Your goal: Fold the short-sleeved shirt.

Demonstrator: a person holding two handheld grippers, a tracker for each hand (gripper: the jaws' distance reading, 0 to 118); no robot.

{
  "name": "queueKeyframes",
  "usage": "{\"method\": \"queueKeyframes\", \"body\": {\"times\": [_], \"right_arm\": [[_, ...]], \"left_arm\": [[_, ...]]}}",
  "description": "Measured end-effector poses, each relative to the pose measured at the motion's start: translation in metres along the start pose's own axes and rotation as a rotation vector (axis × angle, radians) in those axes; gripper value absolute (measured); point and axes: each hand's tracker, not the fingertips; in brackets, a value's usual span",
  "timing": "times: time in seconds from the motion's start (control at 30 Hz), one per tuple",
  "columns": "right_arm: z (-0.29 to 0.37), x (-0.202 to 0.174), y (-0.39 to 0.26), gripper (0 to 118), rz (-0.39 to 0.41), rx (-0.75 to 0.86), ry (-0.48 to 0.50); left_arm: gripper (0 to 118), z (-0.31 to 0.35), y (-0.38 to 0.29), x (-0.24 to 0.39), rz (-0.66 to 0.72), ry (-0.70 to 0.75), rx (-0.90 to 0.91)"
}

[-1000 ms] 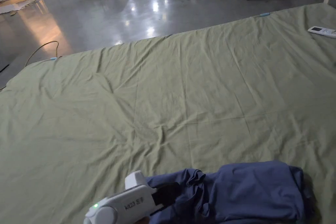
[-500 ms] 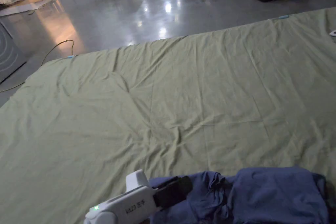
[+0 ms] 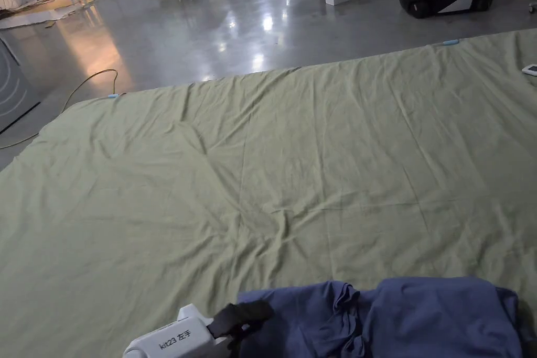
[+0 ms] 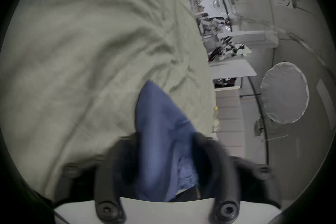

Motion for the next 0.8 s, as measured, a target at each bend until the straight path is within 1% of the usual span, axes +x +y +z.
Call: {"method": "queueKeyframes", "body": {"times": [0.03,0.07,0.17,0.2,0.27,0.37,0.4,0.47,0.53,0.57,0.67,0.8], "right_arm": [[0.0,0.0,0.0,0,0.002,-0.004,-0.004],[0.0,0.0,0.0,0,0.01,-0.008,-0.014],[0.003,0.002,-0.002,0,0.02,-0.003,-0.023],[0.003,0.004,-0.002,0,0.01,-0.002,-0.016],[-0.002,0.009,-0.006,0,-0.032,-0.017,0.008],[-0.011,0.011,-0.009,0,-0.058,-0.031,0.026],[-0.014,0.01,-0.01,0,-0.061,-0.035,0.032],[-0.019,0.009,-0.011,0,-0.058,-0.038,0.045],[-0.024,0.003,-0.01,0,-0.056,-0.043,0.066],[-0.026,0.002,-0.011,0,-0.054,-0.046,0.075],[-0.032,-0.003,-0.013,0,-0.049,-0.061,0.094],[-0.028,-0.01,-0.011,0,-0.035,-0.055,0.094]], "left_arm": [[12,-0.004,-0.003,0.003,-0.047,0.042,-0.006],[12,-0.006,-0.005,0.004,-0.08,0.055,0.002],[12,0.005,0.0,-0.001,0.015,-0.026,0.033],[12,0.013,0.004,0.002,-0.021,-0.055,0.054],[12,0.038,0.012,0.011,-0.138,-0.075,0.1],[12,0.077,0.026,0.023,-0.199,-0.079,0.162],[12,0.091,0.035,0.025,-0.219,-0.049,0.193],[12,0.12,0.046,0.041,-0.319,0.051,0.253],[12,0.138,0.053,0.059,-0.414,0.116,0.25],[12,0.141,0.051,0.069,-0.435,0.134,0.242],[12,0.124,0.032,0.102,-0.521,0.138,0.205],[12,0.051,-0.015,0.135,-0.558,0.115,0.113]]}}
